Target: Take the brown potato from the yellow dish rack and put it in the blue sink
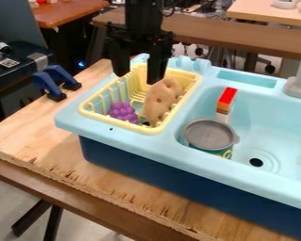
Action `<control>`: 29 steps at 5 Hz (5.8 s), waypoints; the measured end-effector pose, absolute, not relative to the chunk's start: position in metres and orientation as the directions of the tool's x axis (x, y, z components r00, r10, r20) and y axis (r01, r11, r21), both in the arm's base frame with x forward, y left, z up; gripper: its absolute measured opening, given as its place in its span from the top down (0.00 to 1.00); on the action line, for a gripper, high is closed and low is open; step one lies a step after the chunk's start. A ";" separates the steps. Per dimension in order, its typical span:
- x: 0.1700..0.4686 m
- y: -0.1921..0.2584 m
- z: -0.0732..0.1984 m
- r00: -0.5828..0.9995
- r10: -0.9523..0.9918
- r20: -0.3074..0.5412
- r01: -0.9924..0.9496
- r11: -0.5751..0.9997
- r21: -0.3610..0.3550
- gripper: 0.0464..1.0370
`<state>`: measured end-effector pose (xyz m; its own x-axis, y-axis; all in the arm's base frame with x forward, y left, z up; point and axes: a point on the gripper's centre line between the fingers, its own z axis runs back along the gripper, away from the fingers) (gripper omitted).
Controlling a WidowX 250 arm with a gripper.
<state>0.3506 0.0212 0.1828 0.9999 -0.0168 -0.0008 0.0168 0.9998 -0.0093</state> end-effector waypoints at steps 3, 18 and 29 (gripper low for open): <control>0.370 0.022 0.153 0.989 -0.099 0.107 0.107 0.992 -0.071 0.04; 0.358 -0.167 0.184 0.868 -0.478 0.136 0.497 0.829 -0.255 0.54; 0.370 -0.178 0.191 0.857 -0.502 0.114 0.510 0.858 -0.055 0.03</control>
